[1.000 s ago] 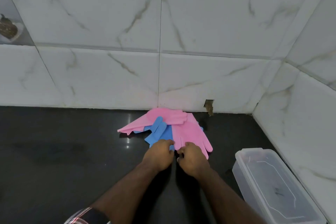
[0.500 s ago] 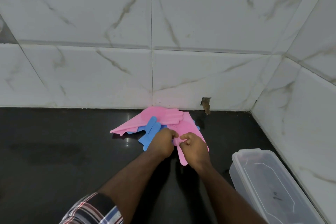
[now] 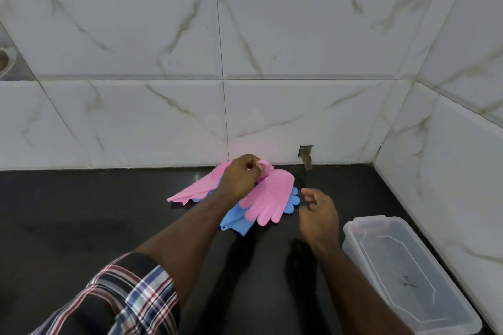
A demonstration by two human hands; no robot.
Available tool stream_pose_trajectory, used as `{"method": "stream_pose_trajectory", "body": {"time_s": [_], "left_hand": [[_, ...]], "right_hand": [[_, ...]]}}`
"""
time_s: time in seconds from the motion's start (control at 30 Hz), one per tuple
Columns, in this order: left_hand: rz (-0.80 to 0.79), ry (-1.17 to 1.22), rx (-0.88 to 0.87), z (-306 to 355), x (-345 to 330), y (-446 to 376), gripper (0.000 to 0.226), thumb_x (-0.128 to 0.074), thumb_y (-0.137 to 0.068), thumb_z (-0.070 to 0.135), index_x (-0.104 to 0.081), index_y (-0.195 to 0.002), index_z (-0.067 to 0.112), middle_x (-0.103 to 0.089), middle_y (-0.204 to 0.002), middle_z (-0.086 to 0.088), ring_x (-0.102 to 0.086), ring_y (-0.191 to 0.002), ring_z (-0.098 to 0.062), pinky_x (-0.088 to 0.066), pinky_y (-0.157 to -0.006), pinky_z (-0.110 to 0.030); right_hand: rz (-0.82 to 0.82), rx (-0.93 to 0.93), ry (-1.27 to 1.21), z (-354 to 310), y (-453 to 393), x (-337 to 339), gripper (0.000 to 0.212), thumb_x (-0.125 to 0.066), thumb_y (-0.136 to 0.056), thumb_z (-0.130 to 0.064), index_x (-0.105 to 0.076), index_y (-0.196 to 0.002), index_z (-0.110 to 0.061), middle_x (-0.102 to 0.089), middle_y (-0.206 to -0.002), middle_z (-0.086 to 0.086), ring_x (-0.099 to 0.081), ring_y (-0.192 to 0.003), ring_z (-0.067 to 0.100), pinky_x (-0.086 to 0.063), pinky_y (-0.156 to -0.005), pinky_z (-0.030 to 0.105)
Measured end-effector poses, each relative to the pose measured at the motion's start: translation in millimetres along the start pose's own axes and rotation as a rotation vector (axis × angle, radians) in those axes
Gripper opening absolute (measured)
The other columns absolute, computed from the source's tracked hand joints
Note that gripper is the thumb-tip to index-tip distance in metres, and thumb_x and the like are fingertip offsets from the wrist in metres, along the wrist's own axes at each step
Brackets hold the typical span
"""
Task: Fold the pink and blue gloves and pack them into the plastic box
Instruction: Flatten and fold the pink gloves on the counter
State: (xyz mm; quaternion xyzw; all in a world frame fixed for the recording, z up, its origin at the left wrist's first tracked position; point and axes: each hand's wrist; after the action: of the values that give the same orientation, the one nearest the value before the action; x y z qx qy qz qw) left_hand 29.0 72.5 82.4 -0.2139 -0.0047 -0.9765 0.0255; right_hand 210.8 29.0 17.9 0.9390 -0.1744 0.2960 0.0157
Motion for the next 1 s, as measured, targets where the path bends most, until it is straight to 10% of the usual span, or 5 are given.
{"method": "stream_pose_trajectory", "body": {"time_s": [0.13, 0.33, 0.7, 1.0], "left_hand": [[-0.035, 0.516, 0.193, 16.8, 17.1, 18.1, 0.012, -0.049, -0.086, -0.001, -0.057, -0.085, 0.007, -0.075, -0.075, -0.006, -0.074, -0.074, -0.018, -0.057, -0.070, -0.033], [0.436, -0.040, 0.066, -29.2, 56.7, 25.9, 0.043, -0.039, -0.081, -0.010, -0.063, -0.110, 0.012, -0.067, -0.110, -0.001, -0.061, -0.105, -0.022, -0.047, -0.091, -0.031], [-0.268, -0.752, -0.046, -69.6, -6.3, 107.8, 0.036, -0.057, -0.091, 0.035, -0.059, -0.126, 0.026, -0.061, -0.127, 0.003, -0.058, -0.114, -0.019, -0.049, -0.095, -0.037], [-0.229, -0.965, -0.086, -89.0, -21.2, 112.9, 0.027, -0.047, -0.094, 0.022, -0.058, -0.119, 0.019, -0.062, -0.114, -0.005, -0.056, -0.103, -0.024, -0.051, -0.091, -0.043]], "right_hand": [[0.001, -0.036, -0.067, -0.3, 14.5, 4.7, 0.035, -0.059, -0.092, -0.010, -0.061, -0.125, -0.022, -0.061, -0.120, -0.002, -0.060, -0.107, 0.016, -0.050, -0.098, 0.037], [-0.105, -0.026, -0.177, 1.1, 44.1, 4.0, 0.006, -0.059, -0.095, -0.032, -0.061, -0.090, -0.028, -0.067, -0.082, -0.003, -0.066, -0.078, 0.018, -0.054, -0.074, 0.035], [-0.335, -0.076, 0.071, 10.1, 67.3, -0.6, 0.012, -0.066, -0.089, -0.024, -0.063, -0.100, -0.027, -0.066, -0.096, -0.008, -0.065, -0.087, 0.010, -0.058, -0.086, 0.041], [-0.426, -0.078, 0.126, 31.1, 80.0, 14.2, 0.013, -0.067, -0.090, -0.025, -0.063, -0.102, -0.027, -0.065, -0.094, -0.009, -0.067, -0.086, 0.013, -0.058, -0.088, 0.039]]}}
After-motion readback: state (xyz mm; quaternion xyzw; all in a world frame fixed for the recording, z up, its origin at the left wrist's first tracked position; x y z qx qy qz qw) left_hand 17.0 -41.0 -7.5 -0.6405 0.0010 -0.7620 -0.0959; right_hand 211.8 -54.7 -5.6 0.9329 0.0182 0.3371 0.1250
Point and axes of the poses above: each hand's wrist, its own y-axis away from the middle knuckle, its own x-axis out of the back of the hand, z = x × y
